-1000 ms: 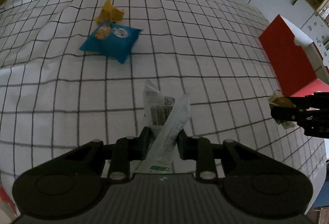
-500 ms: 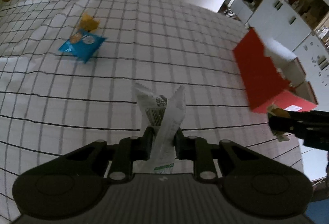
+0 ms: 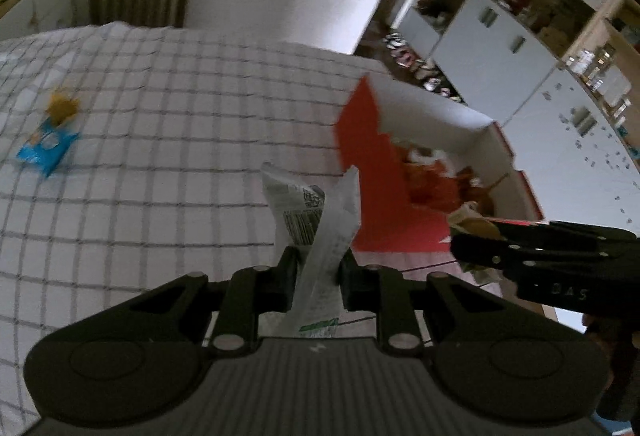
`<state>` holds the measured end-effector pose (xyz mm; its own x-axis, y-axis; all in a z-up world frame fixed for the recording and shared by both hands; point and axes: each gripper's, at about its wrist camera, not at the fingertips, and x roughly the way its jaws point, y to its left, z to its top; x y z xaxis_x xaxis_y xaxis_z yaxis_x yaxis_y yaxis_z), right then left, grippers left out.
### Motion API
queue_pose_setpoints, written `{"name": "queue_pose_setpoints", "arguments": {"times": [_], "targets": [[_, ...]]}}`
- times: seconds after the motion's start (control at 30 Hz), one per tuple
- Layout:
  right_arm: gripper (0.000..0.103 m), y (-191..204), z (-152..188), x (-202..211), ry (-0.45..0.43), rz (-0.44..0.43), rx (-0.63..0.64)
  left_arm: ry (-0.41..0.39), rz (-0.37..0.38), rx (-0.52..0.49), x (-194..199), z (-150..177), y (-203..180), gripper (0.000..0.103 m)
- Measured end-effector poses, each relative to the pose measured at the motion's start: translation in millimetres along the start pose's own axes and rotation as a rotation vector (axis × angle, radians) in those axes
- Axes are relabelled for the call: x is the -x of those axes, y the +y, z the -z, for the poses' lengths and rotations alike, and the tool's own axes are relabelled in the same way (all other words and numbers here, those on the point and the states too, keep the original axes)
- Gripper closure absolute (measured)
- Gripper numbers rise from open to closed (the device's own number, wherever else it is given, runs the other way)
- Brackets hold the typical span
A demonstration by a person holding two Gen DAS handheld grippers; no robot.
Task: Organize snacks
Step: 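Lift both items and carry them over the red shoebox, then lower both items into the red shoebox and open both grippers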
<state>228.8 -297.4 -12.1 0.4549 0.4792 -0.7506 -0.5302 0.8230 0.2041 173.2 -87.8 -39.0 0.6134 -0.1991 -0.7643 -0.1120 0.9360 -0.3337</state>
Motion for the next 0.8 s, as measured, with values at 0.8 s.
{"name": "queue_pose_setpoints", "arguments": {"times": [0.8], "targets": [[0.059,-142,-11,8,-0.050,0.152,-0.130,0.004,-0.004,-0.170,-112,-106,-151,0.082]]}}
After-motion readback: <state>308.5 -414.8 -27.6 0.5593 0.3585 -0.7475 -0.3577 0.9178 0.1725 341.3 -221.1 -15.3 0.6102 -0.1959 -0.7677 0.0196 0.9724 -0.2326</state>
